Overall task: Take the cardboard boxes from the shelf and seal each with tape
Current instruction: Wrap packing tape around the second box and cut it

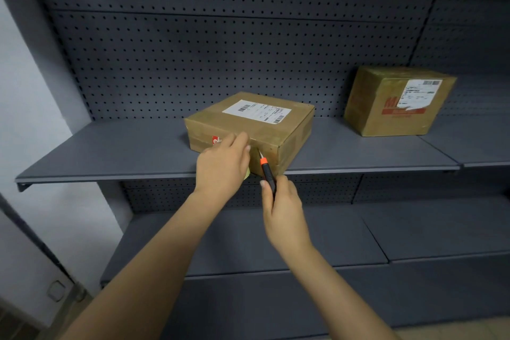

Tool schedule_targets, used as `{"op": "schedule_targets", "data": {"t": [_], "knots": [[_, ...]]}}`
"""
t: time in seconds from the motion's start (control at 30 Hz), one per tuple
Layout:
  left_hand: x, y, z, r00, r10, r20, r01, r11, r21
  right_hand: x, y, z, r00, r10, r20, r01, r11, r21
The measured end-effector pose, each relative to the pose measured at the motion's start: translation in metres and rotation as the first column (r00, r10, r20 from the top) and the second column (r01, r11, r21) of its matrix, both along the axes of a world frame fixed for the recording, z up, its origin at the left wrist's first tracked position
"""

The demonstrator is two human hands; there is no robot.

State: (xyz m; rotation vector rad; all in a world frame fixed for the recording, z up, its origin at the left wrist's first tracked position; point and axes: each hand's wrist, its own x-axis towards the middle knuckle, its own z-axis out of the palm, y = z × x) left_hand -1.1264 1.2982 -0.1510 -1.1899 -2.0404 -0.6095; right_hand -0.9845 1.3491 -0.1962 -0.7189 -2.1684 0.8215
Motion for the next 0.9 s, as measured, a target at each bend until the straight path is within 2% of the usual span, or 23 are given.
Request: {"op": "schedule_targets", "data": {"t": [0.13,0.37,0.53,0.63,0.7,0.8,0.9], "knots": [[-0.001,0.0,0.001,1.0,0.0,-0.008,0.0,1.0,-0.001,-0.001,-0.005,-0.012,0.995,-0.061,0.075,0.059,0.998,0.026],[-0.001,-0.001,0.002,1.0,-0.002,-0.008,0.002,1.0,-0.005,0.012,-0.007,-0.018,0.993,-0.065,0.094,0.062,0.998,0.033],[0.0,-0.001,0.003,1.0,0.008,-0.013,-0.008,1.0,0.01,0.032,-0.003,-0.003,0.996,-0.03,-0.082,0.032,0.999,0.022],[0.0,-0.001,0.003,1.0,0.009,-0.007,-0.009,1.0,0.01,0.031,0.022,0.015,0.98,-0.102,-0.17,0.113,0.992,0.053],[0.001,-0.001,0.003,1.0,0.009,-0.001,-0.009,1.0,0.012,0.026,0.051,0.025,0.965,-0.198,-0.172,0.216,0.973,0.087],[0.002,-0.001,0.004,1.0,0.017,0.006,-0.017,1.0,0.01,0.014,0.104,0.032,0.927,-0.369,-0.076,0.376,0.915,0.147],[0.002,0.0,0.004,1.0,0.027,0.013,-0.027,1.0,0.015,0.002,0.142,0.035,0.869,-0.473,0.145,0.446,0.875,0.188]]}}
